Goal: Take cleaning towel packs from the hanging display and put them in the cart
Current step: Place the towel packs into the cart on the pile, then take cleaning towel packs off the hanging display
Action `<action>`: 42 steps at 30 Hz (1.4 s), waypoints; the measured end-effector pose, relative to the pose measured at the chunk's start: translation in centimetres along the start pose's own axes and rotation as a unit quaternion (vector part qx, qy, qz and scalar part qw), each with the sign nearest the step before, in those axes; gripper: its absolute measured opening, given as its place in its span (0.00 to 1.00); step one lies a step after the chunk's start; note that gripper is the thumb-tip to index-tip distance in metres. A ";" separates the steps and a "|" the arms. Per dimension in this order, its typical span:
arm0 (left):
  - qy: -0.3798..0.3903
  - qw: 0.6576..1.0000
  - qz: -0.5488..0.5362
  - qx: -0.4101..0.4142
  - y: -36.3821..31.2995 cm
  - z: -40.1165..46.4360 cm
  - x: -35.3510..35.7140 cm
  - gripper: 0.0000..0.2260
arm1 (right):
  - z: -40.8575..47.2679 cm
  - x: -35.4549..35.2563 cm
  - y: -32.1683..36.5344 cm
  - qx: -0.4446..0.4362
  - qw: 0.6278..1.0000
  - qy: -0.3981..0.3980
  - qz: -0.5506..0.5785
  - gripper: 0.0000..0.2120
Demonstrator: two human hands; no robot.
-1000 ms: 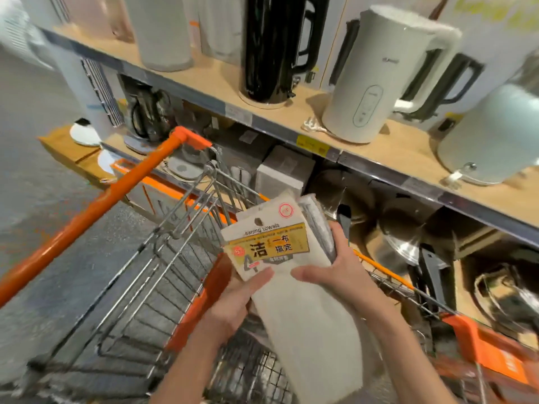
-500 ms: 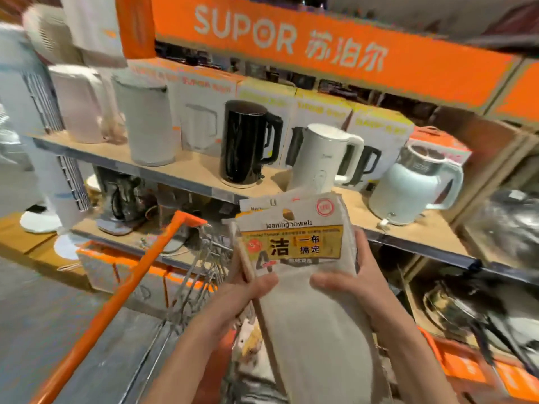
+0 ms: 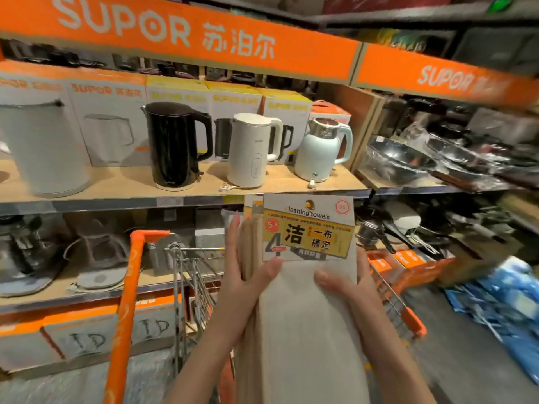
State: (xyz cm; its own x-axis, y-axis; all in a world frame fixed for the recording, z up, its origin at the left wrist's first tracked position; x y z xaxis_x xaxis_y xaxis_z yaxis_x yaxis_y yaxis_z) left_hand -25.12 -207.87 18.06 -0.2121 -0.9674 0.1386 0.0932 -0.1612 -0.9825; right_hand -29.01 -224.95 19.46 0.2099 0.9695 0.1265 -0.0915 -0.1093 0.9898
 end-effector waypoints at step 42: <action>0.786 0.580 -0.083 -0.196 0.4 -37.9 2.4 0.35 | -54.3 19.1 -2.7 -0.058 0.499 -0.859 -0.101 0.22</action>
State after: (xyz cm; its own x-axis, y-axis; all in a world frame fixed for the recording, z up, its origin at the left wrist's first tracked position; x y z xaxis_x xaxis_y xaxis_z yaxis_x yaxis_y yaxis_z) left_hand -62.41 -202.84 13.31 -0.8406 0.4794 0.2520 -0.2172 0.1279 -0.9677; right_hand -77.64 -194.26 15.66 0.7420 -0.6704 -0.0066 0.0653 0.0625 0.9959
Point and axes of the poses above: each hand's wrist, its own z-axis towards the middle knuckle, its own x-axis out of the palm, y = z × x, the point moved 2 cm from there along z, towards the middle knuckle, and after that the axes turned 5 degrees about -x, right-handed, at the moved point
